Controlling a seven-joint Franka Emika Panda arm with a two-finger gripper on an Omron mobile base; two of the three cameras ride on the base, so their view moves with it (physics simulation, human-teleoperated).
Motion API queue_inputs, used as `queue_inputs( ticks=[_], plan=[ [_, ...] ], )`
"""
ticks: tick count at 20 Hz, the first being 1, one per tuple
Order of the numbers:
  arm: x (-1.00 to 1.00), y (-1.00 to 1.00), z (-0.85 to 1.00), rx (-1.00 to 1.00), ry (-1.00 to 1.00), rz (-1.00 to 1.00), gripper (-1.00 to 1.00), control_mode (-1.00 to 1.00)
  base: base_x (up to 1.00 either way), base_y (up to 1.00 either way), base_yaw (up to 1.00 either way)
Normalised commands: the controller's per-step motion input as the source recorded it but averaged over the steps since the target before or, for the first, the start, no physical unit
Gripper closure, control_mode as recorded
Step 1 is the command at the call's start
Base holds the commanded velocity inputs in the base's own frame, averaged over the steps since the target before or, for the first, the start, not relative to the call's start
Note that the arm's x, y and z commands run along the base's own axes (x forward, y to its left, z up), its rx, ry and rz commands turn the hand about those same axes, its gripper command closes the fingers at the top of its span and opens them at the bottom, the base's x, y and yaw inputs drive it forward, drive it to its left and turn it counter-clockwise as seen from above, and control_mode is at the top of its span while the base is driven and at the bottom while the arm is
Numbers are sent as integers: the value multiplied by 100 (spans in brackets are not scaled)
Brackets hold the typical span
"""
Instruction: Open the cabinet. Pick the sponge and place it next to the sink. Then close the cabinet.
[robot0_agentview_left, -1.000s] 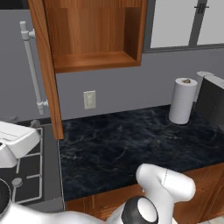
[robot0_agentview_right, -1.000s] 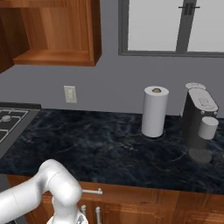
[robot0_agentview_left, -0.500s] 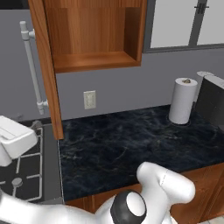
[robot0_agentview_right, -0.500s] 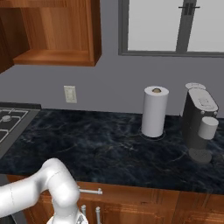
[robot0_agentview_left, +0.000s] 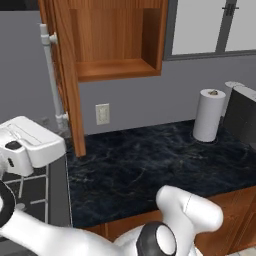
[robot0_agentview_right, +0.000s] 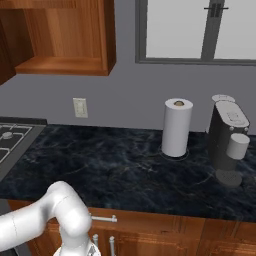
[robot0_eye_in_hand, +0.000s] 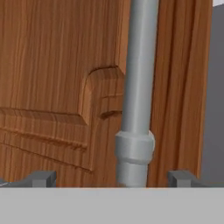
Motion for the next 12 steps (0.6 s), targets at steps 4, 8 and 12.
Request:
queue_inputs(
  ticks=[4,8,12],
  plan=[
    [-16,-56,13,0,-1,23,-100,-100,0,0,0],
    [-6,-58,7,0,0,32,-100,-100,0,0,0],
    [3,-81,0,-3,0,38,-100,-100,0,0,0]
  ],
)
